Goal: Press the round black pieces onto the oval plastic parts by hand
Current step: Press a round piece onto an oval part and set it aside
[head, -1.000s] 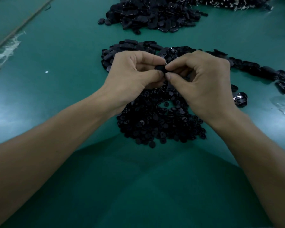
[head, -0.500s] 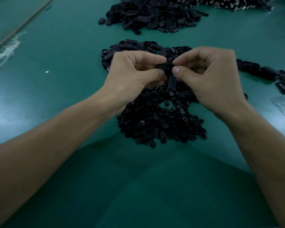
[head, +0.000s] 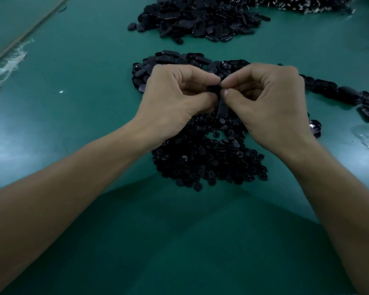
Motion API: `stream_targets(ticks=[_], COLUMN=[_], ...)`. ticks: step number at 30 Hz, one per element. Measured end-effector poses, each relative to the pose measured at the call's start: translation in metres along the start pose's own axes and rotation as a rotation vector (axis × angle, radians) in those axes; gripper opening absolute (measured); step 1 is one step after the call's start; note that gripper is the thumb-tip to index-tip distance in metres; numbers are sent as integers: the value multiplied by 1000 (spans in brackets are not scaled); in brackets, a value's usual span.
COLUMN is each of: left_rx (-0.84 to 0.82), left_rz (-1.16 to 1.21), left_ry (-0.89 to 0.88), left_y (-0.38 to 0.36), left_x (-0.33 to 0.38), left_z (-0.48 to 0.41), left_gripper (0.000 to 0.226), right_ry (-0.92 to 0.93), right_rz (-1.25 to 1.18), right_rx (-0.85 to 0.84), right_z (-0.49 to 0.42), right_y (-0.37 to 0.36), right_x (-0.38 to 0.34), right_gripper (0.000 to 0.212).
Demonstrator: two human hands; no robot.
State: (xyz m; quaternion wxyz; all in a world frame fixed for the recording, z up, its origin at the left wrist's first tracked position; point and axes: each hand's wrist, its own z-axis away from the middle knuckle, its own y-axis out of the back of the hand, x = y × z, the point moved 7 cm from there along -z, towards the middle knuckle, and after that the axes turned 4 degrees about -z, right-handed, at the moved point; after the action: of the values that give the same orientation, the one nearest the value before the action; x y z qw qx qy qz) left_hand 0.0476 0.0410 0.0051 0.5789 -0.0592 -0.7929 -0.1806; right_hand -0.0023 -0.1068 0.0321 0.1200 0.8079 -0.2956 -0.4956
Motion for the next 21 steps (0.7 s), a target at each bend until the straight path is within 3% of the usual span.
stream_targets(ticks=[16, 21], left_rx=[32, 30], left_rz=[-51, -128], left_ry=[-68, -89], left_y=[2, 2], left_x=[2, 1], left_z=[-1, -2], left_gripper=[24, 23], right_ry=[3, 29], right_rz=[1, 13], right_rx=[37, -34], right_z=[1, 2], right_y=[1, -4], right_x=[-5, -6], right_gripper=[11, 11])
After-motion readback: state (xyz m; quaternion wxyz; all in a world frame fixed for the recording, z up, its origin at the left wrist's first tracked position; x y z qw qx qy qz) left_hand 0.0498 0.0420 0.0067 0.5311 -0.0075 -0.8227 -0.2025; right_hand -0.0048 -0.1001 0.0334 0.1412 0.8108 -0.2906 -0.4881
